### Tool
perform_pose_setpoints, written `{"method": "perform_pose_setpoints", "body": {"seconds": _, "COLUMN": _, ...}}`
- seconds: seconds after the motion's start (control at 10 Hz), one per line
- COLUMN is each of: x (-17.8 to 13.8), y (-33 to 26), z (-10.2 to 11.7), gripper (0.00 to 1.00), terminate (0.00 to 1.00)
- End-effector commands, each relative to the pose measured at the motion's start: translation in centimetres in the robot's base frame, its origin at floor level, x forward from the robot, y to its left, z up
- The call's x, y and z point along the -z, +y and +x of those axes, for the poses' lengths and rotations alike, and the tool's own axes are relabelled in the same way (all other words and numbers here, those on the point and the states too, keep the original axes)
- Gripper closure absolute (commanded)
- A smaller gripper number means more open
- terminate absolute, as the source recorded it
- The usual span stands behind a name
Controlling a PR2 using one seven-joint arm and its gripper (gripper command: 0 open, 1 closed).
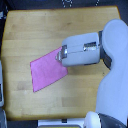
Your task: Folding a cloth
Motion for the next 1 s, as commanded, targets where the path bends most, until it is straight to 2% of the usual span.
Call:
{"method": "perform_pose_setpoints", "body": {"seconds": 0.0, "x": 1.9, "y": -0.6, "z": 1.0, "gripper": 0.0, "terminate": 0.0}}
{"method": "perform_pose_setpoints", "body": {"seconds": 0.1, "x": 1.6, "y": -0.3, "z": 1.1, "gripper": 0.0, "terminate": 0.0}}
{"method": "perform_pose_setpoints", "body": {"seconds": 0.2, "x": 1.5, "y": -0.5, "z": 1.2, "gripper": 1.0, "terminate": 0.0}}
{"method": "perform_pose_setpoints", "body": {"seconds": 0.9, "x": 0.6, "y": -0.3, "z": 1.4, "gripper": 1.0, "terminate": 0.0}}
